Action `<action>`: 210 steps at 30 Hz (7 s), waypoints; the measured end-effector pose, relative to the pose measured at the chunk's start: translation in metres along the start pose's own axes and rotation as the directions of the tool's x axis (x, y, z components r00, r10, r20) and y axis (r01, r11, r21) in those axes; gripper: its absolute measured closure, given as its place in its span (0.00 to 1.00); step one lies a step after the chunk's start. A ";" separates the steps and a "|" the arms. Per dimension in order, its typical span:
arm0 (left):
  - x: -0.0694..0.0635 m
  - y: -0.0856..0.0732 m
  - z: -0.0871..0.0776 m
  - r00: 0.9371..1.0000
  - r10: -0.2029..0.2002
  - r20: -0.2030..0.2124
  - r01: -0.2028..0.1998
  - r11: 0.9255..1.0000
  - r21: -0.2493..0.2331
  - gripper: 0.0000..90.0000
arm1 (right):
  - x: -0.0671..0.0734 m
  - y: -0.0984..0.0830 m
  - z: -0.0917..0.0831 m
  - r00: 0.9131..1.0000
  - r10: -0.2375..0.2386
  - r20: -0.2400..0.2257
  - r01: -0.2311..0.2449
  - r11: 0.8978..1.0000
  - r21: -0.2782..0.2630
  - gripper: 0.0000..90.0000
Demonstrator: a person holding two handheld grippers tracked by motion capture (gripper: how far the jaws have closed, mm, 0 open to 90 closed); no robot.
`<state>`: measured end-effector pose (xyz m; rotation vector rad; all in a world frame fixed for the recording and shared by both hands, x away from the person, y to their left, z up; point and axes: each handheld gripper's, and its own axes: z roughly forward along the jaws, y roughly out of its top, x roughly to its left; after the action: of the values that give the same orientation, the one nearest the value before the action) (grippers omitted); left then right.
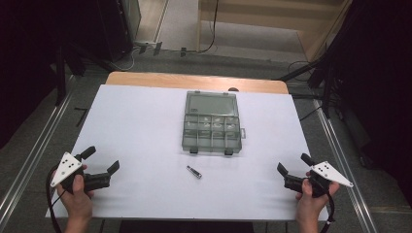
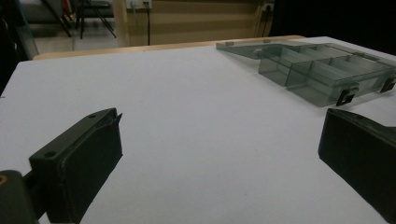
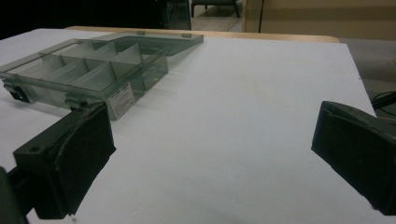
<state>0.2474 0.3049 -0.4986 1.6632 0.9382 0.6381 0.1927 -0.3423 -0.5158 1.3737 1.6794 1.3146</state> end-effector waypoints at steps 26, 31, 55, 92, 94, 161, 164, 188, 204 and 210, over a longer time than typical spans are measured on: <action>-0.002 -0.001 0.001 1.000 0.013 -0.003 -0.013 1.000 0.010 0.00 | 0.033 0.029 0.004 0.996 -0.049 -0.074 0.051 0.998 0.026 0.00; -0.003 -0.001 0.002 1.000 0.018 -0.004 -0.018 1.000 0.011 0.00 | 0.041 0.036 0.007 0.994 -0.055 -0.093 0.058 0.998 0.032 0.00; -0.003 -0.001 0.002 1.000 0.019 0.002 -0.019 1.000 0.011 0.00 | 0.088 0.069 0.041 0.973 -0.130 -0.191 0.150 0.984 0.095 0.00; -0.002 0.000 0.002 1.000 0.012 0.004 -0.012 1.000 0.008 0.00 | 0.137 0.082 0.087 0.940 -0.163 -0.300 0.235 0.946 0.225 0.00; -0.002 0.000 0.002 1.000 0.012 0.004 -0.012 1.000 0.009 0.00 | 0.139 0.083 0.089 0.939 -0.159 -0.305 0.237 0.943 0.236 0.00; -0.001 0.000 0.001 1.000 0.004 0.004 -0.004 1.000 0.003 0.00 | 0.210 0.051 0.133 0.847 -0.178 -0.501 0.456 0.726 0.514 0.68; -0.001 0.000 0.001 1.000 0.004 0.004 -0.004 1.000 0.003 0.00 | 0.213 0.047 0.135 0.845 -0.170 -0.507 0.462 0.710 0.531 0.70; -0.001 0.000 0.002 1.000 0.003 0.000 -0.003 1.000 0.005 0.00 | 0.218 0.032 0.136 0.866 -0.193 -0.461 0.446 0.716 0.538 0.90; 0.000 0.000 0.002 1.000 0.002 0.002 -0.002 1.000 0.003 0.00 | 0.213 0.039 0.132 0.869 -0.169 -0.464 0.425 0.735 0.528 0.90; 0.000 0.000 0.002 1.000 0.002 0.001 -0.002 1.000 0.004 0.00 | 0.210 0.046 0.129 0.869 -0.171 -0.465 0.421 0.749 0.511 0.90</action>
<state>0.2485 0.3037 -0.4991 1.6675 0.9378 0.6370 0.2631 -0.1031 -0.4877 1.1042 2.6456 0.9284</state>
